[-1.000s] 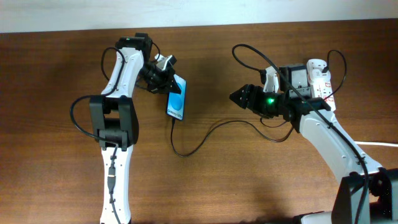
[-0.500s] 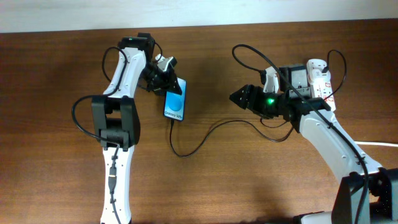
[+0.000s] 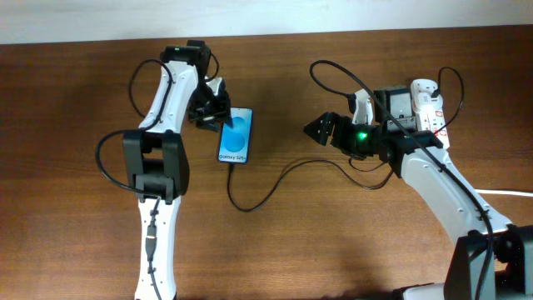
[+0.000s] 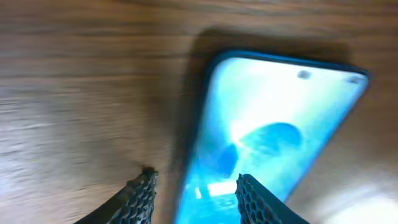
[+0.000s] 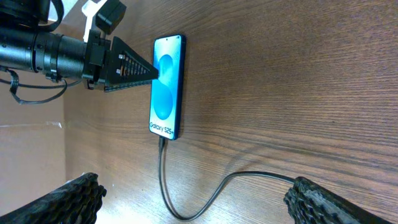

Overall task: Plug charger to phone and switch on socket
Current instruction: 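Lower the phone flat onto the table with the left gripper and release, then move the right gripper over the white power strip's switch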

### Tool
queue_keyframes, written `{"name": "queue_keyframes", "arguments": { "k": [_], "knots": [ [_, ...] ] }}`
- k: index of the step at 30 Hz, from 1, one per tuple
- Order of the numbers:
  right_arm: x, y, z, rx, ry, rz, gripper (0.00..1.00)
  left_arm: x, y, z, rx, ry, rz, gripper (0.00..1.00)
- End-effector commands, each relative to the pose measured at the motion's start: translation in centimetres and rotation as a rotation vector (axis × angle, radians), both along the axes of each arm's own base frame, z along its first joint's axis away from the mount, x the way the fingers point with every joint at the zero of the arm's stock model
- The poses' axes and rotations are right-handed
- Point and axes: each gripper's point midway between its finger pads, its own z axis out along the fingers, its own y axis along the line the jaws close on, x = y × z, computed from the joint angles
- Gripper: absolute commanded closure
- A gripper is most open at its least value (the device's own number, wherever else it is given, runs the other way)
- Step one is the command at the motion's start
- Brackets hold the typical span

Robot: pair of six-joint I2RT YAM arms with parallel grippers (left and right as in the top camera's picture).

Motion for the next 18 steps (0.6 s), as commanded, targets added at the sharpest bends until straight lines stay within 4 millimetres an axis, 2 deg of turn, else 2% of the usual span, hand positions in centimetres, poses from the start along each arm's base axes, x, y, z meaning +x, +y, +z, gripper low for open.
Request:
{"name": "queue_keyframes", "arguments": {
  "k": [1,3,5,7,8,11,12,13,14,16,18],
  "knots": [
    [0.2,-0.1,1.2,-0.008,-0.043,0.003,0.01,0.0,3.5,-1.9,0.19,0.015,0.023,0.52],
    [0.2,-0.1,1.2,-0.009,-0.042,0.004,0.01,0.5,3.8,-0.5,0.187,-0.009,0.033,0.53],
    [0.2,-0.1,1.5,-0.01,-0.05,0.006,0.02,1.7,4.1,1.9,0.177,-0.068,0.048,0.53],
    [0.3,-0.1,2.6,-0.025,-0.078,0.028,0.02,3.0,4.6,5.3,0.165,-0.146,0.069,0.52],
    [0.4,-0.1,3.5,-0.037,-0.097,0.041,0.01,3.6,5.0,7.7,0.159,-0.198,0.081,0.52],
    [0.8,-0.8,5.6,-0.101,-0.113,0.047,0.0,4.2,5.6,12.7,0.146,-0.307,0.104,0.48],
    [0.7,-1.0,6.5,-0.128,-0.124,0.063,0.02,4.3,5.7,14.6,0.141,-0.349,0.109,0.43],
    [0.6,-1.3,7.2,-0.152,-0.12,0.063,0.03,4.3,5.7,15.6,0.138,-0.371,0.112,0.24],
    [0.5,-1.5,7.7,-0.174,-0.119,0.066,0.04,4.2,5.7,16.4,0.136,-0.386,0.113,0.0],
    [0.0,-2.6,9.6,-0.249,-0.115,0.058,0.05,4.2,5.8,17.5,0.134,-0.411,0.117,0.01],
    [-0.3,-3.4,10.7,-0.287,-0.114,0.034,0.03,4.2,5.8,17.6,0.133,-0.415,0.117,0.01]
  ]
}}
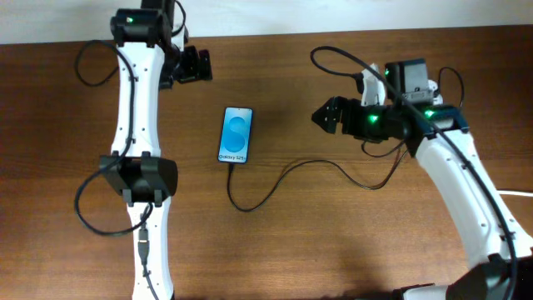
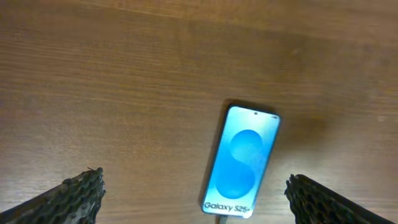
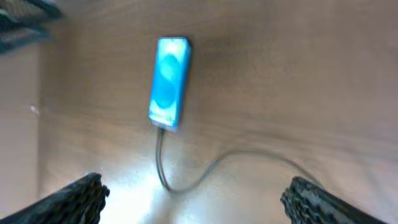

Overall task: Plug charger to phone and switch on socket
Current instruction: 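Move the right gripper over the white power strip's switch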

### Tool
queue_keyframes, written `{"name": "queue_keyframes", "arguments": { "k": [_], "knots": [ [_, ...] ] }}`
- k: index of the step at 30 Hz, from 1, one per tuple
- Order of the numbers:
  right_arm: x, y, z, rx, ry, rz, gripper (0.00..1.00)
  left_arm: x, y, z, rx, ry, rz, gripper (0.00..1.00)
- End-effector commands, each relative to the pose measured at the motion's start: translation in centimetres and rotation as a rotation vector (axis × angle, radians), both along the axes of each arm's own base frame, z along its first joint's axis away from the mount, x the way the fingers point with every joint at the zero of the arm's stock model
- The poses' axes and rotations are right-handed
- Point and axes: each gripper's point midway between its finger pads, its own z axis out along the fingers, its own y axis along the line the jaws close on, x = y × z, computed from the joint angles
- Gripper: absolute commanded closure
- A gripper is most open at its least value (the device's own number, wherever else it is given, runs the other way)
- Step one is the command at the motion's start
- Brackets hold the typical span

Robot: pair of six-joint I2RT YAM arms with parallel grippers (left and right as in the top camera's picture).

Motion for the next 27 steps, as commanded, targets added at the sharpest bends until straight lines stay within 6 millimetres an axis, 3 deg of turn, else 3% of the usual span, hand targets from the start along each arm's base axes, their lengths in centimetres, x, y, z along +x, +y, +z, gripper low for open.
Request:
{"name": "queue_keyframes", "arguments": {
  "k": [1,3,8,11,18,23,27],
  "knots": [
    [0.4,-1.9,4.0,-0.119,-0.115,-0.03,0.02,-0.1,0.1,1.9,0.002,-0.044,0.007,0.01],
    [0.0,-3.0,5.7,-0.166,-0.147,-0.066,0.01,-0.1,0.1,1.8,0.002,-0.042,0.006,0.01],
    [-0.8,-4.2,7.7,-0.21,-0.211,-0.11,0.01,-0.1,0.1,1.8,0.002,-0.042,0.007,0.01],
    [-2.0,-5.7,7.5,-0.28,-0.185,-0.15,0.01,-0.1,0.1,1.8,0.002,-0.042,0.007,0.01],
    [-3.2,-6.8,6.8,-0.311,-0.134,-0.157,0.01,-0.1,0.1,1.8,0.002,-0.042,0.007,0.01],
    [-3.4,-11.8,8.0,-0.283,-0.143,-0.308,0.01,-0.1,0.1,1.8,0.002,-0.042,0.007,0.01],
    [-4.0,-18.2,9.8,-0.261,-0.188,-0.5,0.01,-0.1,0.1,1.8,0.002,-0.042,0.007,0.01]
  ]
}}
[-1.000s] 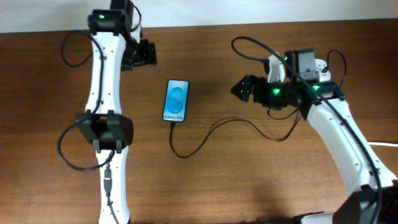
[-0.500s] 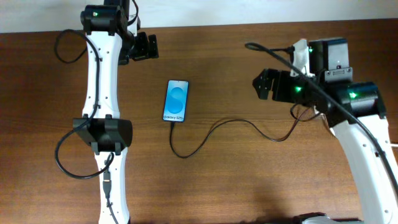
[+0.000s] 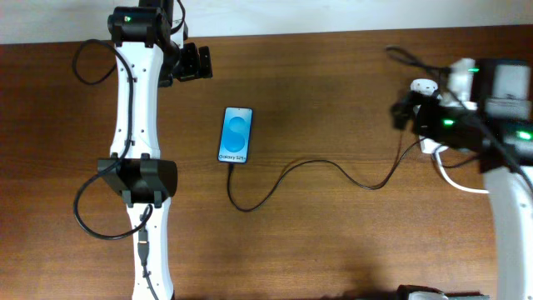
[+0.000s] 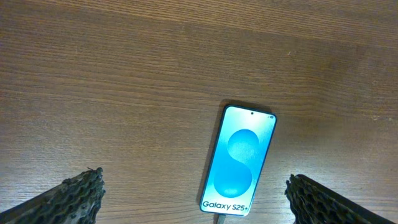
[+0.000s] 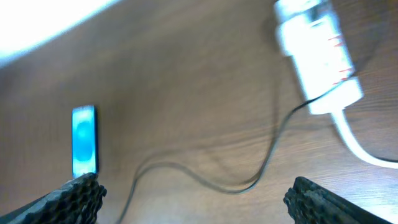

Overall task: Plug charger to phone and switch on socket
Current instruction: 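Move the right gripper over the white power strip's switch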

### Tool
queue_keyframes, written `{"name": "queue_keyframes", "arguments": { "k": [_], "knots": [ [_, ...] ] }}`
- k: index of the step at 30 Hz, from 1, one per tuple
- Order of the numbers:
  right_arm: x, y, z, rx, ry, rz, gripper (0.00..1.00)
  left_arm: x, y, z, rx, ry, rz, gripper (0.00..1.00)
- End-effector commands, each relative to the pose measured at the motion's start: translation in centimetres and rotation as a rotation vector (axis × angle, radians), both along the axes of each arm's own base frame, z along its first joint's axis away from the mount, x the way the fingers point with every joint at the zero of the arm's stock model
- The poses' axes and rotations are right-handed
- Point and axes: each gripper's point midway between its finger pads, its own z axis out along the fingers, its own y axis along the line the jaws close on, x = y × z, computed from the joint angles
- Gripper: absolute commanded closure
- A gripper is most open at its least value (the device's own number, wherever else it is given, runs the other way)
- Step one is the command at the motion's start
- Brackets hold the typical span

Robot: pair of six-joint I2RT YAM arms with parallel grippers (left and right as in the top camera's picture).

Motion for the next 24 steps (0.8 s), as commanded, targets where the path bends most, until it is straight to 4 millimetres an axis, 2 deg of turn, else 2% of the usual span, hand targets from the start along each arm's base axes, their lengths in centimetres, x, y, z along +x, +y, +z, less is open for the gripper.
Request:
{"name": "queue_keyframes", "arguments": {
  "k": [1,5,7,10,12,15,22,24],
  "knots": [
    [-0.9,-4.8,2.6,0.01,-0.098,-0.113,0.02,0.0,0.2,1.2,0.003,-0.027,0.009,0.01],
    [-0.9,-10.3,2.6,0.116,-0.157,-0.204,0.01,0.0,0.2,1.2,0.003,-0.027,0.009,0.01],
    [-0.4,-13.3,1.8,0.173,-0.177,-0.248,0.01,0.0,0.2,1.2,0.003,-0.027,0.009,0.01],
    [0.8,-16.6,-0.4,0.227,-0.174,-0.286,0.01,0.0,0.2,1.2,0.003,-0.027,0.009,0.01],
    [1.8,-19.0,-3.1,0.28,-0.144,-0.335,0.01,0.0,0.2,1.2,0.003,-0.027,0.009,0.01],
    [2.6,-20.4,-5.1,0.327,-0.127,-0.367,0.01,0.0,0.2,1.2,0.003,-0.027,0.009,0.01],
    [5.6,-23.0,-9.2,0.326,-0.131,-0.364,0.01,0.0,0.2,1.2,0.003,-0.027,0.009,0.01],
    [6.2,-23.6,-11.0,0.297,-0.104,-0.365,0.01,0.0,0.2,1.2,0.003,-0.027,0.009,0.01]
  ]
}}
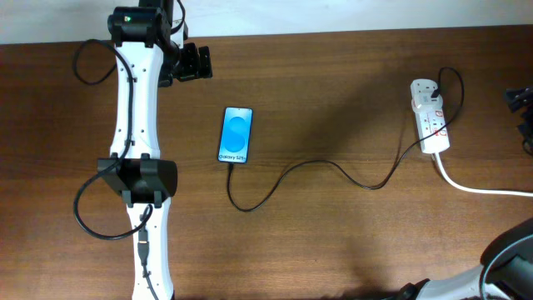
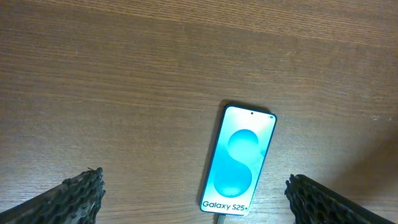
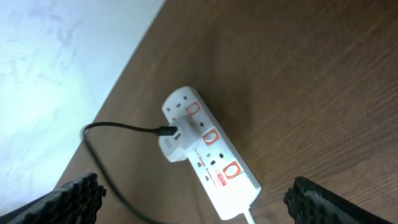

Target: Plug charger to phone and switch on socket

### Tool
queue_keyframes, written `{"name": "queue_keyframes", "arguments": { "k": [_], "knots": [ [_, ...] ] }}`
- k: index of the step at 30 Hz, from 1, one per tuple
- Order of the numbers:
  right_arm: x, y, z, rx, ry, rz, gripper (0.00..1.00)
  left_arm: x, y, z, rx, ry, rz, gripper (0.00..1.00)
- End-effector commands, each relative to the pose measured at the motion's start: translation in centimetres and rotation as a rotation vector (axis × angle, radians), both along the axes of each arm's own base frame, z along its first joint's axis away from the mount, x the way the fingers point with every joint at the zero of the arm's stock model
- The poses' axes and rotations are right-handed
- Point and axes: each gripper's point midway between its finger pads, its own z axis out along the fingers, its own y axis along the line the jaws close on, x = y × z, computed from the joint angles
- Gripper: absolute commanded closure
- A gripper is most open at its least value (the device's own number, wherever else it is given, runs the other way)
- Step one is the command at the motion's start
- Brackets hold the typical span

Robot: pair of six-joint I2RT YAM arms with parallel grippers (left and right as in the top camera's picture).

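Note:
The phone (image 1: 236, 134) lies flat with a lit blue screen, and it also shows in the left wrist view as the phone (image 2: 240, 160). A black charger cable (image 1: 308, 171) runs from its lower end to the white socket strip (image 1: 429, 117) at the right. The socket strip (image 3: 208, 154) has a white charger plug (image 3: 173, 141) in it and orange switches. My left gripper (image 2: 193, 202) is open, high above the phone, near the table's far edge (image 1: 193, 62). My right gripper (image 3: 196, 199) is open above the strip, at the right edge of the overhead view.
A thick white mains lead (image 1: 483, 188) leaves the strip toward the right edge. The left arm's white links (image 1: 137, 125) stretch along the table's left side. A pale wall (image 3: 56, 68) lies beyond the table's far edge.
My right arm has drawn back to the right, almost out of the overhead view; its camera now looks down on the socket strip. Left arm, phone and cable are where they were.
My left gripper was low at the phone's left edge while the right hovered mid-table. Then the left was raised to the far left, wide open. The right then stood over the socket strip, and now sits off to its right.

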Motion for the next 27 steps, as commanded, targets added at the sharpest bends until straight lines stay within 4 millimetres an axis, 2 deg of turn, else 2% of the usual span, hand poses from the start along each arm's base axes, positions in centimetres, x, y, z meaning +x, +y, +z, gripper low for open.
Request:
{"name": "queue_keyframes", "arguments": {
  "k": [1,9,16,27],
  "knots": [
    [1.1,-0.6,-2.2,-0.037,0.037,0.013,0.01,0.0,0.2,1.2,0.003,-0.027,0.009,0.01],
    [3.4,-0.1,-7.2,-0.249,0.235,0.01,0.02,0.0,0.2,1.2,0.003,-0.027,0.009,0.01],
    [4.7,1.1,-11.5,-0.252,0.286,0.088,0.02,0.0,0.2,1.2,0.003,-0.027,0.009,0.01],
    [5.8,1.9,-15.3,-0.297,0.351,0.113,0.02,0.0,0.2,1.2,0.003,-0.027,0.008,0.01]
  ]
}}
